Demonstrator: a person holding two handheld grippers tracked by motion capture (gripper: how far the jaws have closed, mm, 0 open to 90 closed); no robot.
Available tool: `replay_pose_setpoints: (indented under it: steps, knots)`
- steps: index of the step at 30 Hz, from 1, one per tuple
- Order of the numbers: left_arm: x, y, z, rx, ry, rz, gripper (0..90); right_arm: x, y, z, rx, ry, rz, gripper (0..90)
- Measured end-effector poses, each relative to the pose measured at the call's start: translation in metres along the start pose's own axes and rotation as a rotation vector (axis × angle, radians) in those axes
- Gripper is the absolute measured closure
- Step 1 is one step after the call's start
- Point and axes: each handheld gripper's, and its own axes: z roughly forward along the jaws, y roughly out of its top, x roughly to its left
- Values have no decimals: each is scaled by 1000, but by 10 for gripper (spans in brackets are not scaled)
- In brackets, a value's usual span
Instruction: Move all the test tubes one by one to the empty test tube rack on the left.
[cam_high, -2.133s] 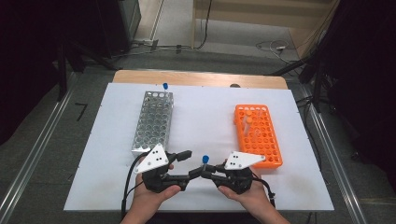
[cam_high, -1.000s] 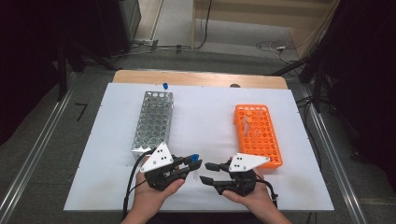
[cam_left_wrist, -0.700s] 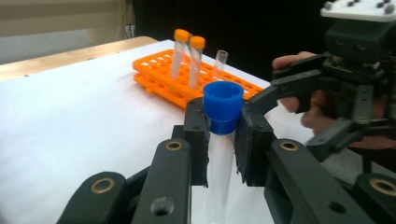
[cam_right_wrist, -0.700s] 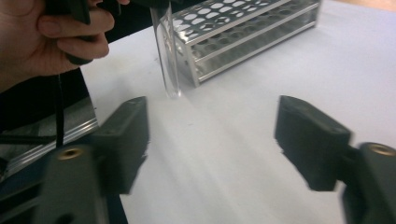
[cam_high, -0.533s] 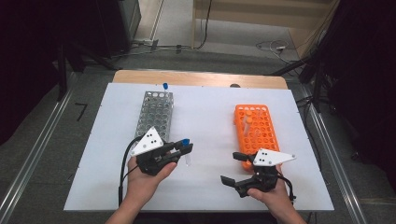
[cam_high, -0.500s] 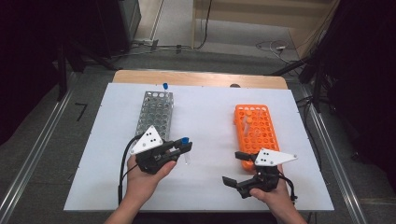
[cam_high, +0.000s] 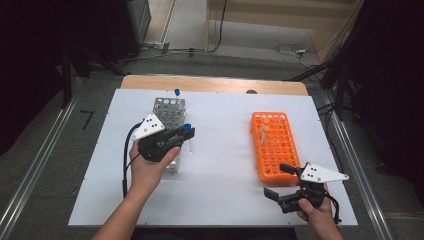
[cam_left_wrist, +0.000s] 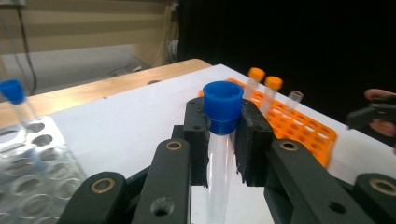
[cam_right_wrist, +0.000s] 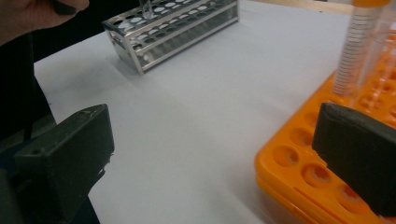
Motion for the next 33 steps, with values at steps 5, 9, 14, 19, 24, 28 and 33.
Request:
replay_pose_setpoints:
  steps: [5,9,14,19,24,28,33]
  knots:
    - [19,7,3,-13,44,-10,768,-15,-5,-7,-4,-26,19,0]
    - [32,13,9,-17,77,-7,768,-28,-9,-8,-9,-40,41,0]
    - [47,19,19,-32,115,-17,768,-35,-12,-10,-19,-53,54,0]
    - [62,24,30,-42,151,-34,768,-36,-12,-11,-21,-61,61,0]
    - [76,30,40,-61,199,-43,769,-37,-13,-11,-22,-74,65,0]
    - [87,32,48,-80,239,-54,769,-38,-13,-11,-21,-75,63,0]
    - [97,34,56,-96,281,-70,768,-38,-14,-10,-18,-74,67,0]
